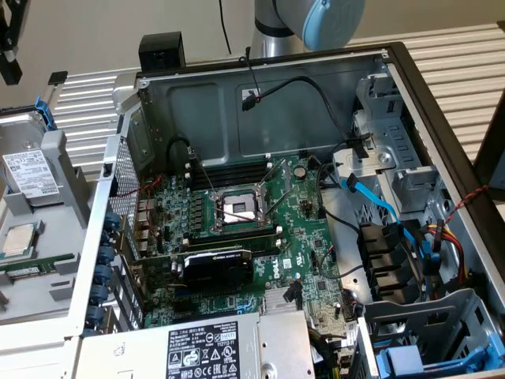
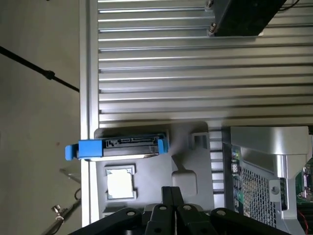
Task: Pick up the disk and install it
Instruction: 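Reach for the disk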
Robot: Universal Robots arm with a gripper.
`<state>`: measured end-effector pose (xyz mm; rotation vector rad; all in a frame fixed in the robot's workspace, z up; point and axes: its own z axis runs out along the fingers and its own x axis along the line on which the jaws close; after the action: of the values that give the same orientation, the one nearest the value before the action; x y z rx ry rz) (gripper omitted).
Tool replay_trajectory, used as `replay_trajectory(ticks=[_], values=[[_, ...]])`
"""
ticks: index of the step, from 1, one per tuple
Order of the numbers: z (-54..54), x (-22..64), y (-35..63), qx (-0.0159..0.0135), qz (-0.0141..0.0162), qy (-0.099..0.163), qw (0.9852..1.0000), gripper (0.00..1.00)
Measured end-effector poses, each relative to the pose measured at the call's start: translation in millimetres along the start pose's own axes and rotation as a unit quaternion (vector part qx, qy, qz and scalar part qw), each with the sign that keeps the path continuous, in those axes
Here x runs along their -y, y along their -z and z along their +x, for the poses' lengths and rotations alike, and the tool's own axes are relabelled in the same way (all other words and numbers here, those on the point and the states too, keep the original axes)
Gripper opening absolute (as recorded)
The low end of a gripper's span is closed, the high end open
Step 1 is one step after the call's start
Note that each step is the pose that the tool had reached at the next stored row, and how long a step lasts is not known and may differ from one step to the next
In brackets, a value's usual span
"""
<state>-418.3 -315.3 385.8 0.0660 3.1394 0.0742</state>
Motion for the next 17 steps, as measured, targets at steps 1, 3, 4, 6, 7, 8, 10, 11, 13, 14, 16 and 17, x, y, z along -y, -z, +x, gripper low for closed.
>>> replay_trajectory(ticks=[1, 3, 4, 6, 7, 8, 10, 11, 13, 14, 16, 17], values=[[1.2, -1.0, -0.3, -0.0002, -0.0001, 0.0, 1.0, 0.11], [3.9, -2.6, -0.5, -0.0006, 0.0, 0.002, 1.0, 0.11], [5.2, -3.3, -0.7, -0.0007, 0.0, 0.003, 1.0, 0.11], [7.8, -4.5, -0.9, -0.001, 0.0, 0.006, 1.0, 0.11], [9.1, -5.3, -1.1, -0.0012, 0.0001, 0.007, 1.0, 0.11], [10.2, -6.2, -1.2, -0.0014, 0.0001, 0.008, 1.0, 0.11], [12.2, -8.8, -1.3, -0.0017, 0.0001, 0.009, 1.0, 0.11], [13.4, -10.3, -1.4, -0.0017, 0.0001, 0.009, 1.0, 0.11], [16.3, -14.5, -2.0, -0.0018, 0.0001, 0.01, 1.0, 0.11], [17.7, -16.6, -2.4, -0.0017, 0.0001, 0.01, 1.0, 0.11], [21.2, -20.5, -3.0, -0.0019, 0.0002, 0.01, 0.9999, 0.11], [23.9, -22.3, -3.5, -0.0019, 0.0001, 0.01, 0.9999, 0.11]])
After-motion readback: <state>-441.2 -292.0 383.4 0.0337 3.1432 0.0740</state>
